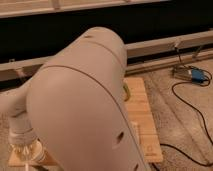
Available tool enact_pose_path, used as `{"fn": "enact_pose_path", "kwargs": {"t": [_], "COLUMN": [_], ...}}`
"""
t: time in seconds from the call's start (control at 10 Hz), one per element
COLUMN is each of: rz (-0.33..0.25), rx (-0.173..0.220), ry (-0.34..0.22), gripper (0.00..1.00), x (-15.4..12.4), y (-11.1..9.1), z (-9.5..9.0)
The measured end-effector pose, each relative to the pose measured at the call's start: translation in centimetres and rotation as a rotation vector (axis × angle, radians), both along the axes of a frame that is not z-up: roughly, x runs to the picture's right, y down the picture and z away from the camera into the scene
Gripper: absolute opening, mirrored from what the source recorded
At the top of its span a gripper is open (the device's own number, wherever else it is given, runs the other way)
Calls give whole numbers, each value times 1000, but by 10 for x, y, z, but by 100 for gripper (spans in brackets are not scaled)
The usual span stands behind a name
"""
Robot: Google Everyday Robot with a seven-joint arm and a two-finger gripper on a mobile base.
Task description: Place brush in plastic cup
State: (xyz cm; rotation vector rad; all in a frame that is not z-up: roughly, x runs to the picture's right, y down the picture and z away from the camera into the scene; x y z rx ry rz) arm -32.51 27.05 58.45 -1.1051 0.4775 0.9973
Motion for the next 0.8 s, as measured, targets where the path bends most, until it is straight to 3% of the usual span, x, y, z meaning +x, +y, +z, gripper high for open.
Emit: {"fn": "enact_pose_path", "kwargs": {"t": [0.4,0.5,0.6,0.8], "rz": [-41,-45,-27,-12], "rx": [-5,-2,37,64], "ry": [-24,-22,22,45], "gripper": [2,9,47,69], "x": [-12,-13,-2,4], "y": [17,18,-12,-33], "z": [11,16,46,61]}}
